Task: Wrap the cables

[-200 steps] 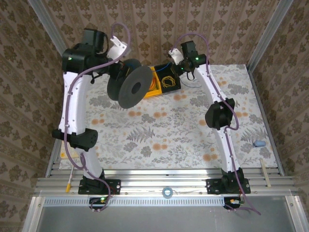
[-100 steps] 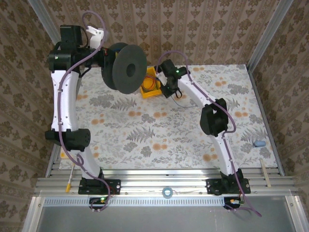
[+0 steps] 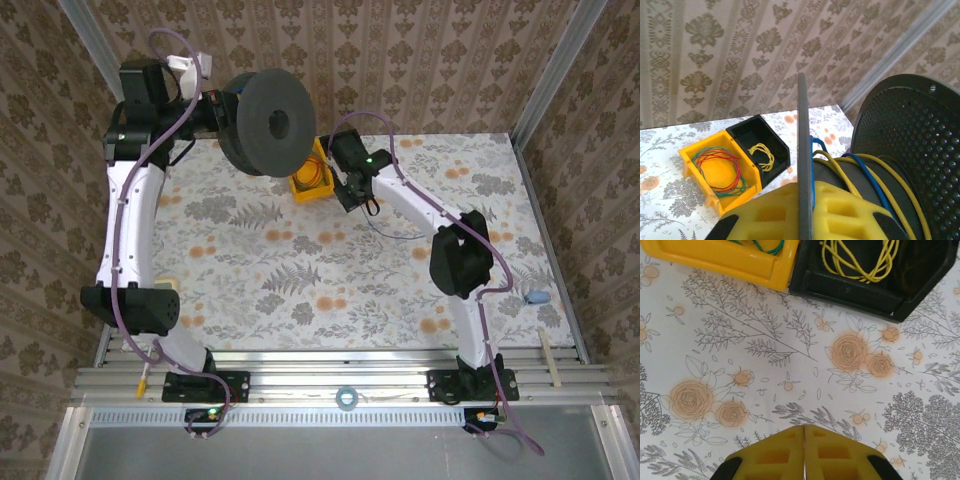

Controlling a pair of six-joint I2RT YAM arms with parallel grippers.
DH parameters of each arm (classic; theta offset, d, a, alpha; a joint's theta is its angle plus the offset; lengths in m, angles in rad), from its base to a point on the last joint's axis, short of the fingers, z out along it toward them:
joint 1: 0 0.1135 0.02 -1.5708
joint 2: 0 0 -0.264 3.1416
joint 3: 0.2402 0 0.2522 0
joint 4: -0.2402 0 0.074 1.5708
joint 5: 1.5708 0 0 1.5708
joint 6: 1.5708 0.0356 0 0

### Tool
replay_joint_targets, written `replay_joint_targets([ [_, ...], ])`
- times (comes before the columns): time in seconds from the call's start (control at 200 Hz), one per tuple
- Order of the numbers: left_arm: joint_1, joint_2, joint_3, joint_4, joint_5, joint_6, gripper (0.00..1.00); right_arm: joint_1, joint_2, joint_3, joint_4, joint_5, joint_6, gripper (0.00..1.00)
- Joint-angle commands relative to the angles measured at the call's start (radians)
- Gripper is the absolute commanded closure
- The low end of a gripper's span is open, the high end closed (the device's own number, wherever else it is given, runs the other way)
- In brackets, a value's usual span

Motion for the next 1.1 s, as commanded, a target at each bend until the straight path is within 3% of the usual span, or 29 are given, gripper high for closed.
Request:
replay_joint_targets([
  [0.0, -0.007, -0.008, 0.031, 0.211, -0.110, -0.105, 1.00, 0.029, 0.014, 0.026, -0.069, 0.129, 0.012, 1.00],
  [0.3, -0.092, 0.103, 0.099, 0.190, -0.287, -0.091, 1.00, 0.042, -0.045, -0.047, 0.017, 0.353, 0.053, 1.00],
  [0.51, -0.129, 0.187, 0.137, 0.163, -0.400, -0.074, 1.00, 0.066, -0.130, -0.129, 0.097, 0.392, -0.007, 1.00],
  [0.77, -0.171, 0.388, 0.368, 0.014, -0.472, -0.011, 1.00, 0.100, -0.195, -0.186, 0.144, 0.408, -0.056, 1.00],
  [1.095, -0.186, 0.505, 0.467, -0.147, -0.539, 0.115, 1.00, 0.112, -0.221, -0.120, 0.158, 0.416, -0.116, 1.00],
])
